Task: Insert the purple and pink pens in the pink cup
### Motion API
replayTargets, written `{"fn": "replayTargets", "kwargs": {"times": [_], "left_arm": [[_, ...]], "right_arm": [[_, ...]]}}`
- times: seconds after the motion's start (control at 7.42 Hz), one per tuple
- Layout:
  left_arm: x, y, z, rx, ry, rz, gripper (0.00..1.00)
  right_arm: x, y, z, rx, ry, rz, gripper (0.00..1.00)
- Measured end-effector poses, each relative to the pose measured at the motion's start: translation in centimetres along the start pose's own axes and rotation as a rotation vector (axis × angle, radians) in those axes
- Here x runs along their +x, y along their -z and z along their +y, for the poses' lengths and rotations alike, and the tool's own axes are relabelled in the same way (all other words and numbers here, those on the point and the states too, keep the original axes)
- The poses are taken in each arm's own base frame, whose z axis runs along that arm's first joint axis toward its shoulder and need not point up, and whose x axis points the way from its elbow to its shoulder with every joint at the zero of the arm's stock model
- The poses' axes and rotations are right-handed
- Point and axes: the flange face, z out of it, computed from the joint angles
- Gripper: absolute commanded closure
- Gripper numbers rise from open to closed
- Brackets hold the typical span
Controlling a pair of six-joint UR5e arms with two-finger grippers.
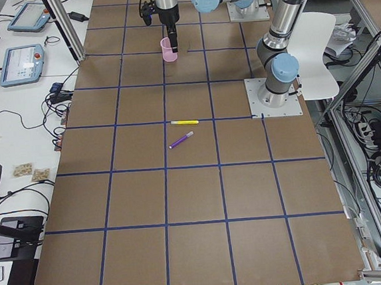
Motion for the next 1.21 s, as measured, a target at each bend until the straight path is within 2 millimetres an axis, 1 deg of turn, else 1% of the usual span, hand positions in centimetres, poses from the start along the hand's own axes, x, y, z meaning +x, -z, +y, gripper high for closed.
{"fn": "replayTargets", "kwargs": {"times": [0.13,0.27,0.4,0.54,0.67,0.81,0.94,1.08,1.21], "left_arm": [[-3.2,-0.5,-1.1,0.008,0.021,0.003,0.0],[-6.5,-1.6,-2.4,0.02,0.023,0.004,0.0],[-9.7,-3.1,-3.8,0.032,0.04,-0.003,0.0],[-13.2,-4.8,-4.8,0.032,0.077,-0.011,0.0],[-17.2,-6.8,-5.5,0.018,0.137,-0.01,0.0],[-21.0,-9.1,-6.1,0.009,0.199,-0.006,0.0],[-23.7,-11.6,-6.6,0.008,0.24,-0.005,0.0],[-25.2,-14.5,-7.1,0.006,0.262,-0.003,0.0],[-25.8,-17.4,-7.6,0.004,0.274,0.0,0.0]], "right_arm": [[1.8,-2.0,-0.8,0.014,0.007,0.022,0.11],[3.4,-3.5,-1.2,0.012,-0.002,0.031,0.17],[4.5,-4.6,-1.3,0.004,-0.013,0.03,0.27],[5.0,-5.2,-1.3,-0.004,-0.017,0.028,0.28],[5.1,-5.6,-1.3,-0.011,-0.009,0.027,0.42],[5.2,-5.9,-1.3,-0.016,0.004,0.026,0.66],[5.2,-6.2,-1.3,-0.023,0.01,0.024,0.67],[5.2,-6.4,-1.3,-0.027,0.014,0.023,0.75],[5.3,-6.5,-1.3,-0.028,0.015,0.023,1.0]]}}
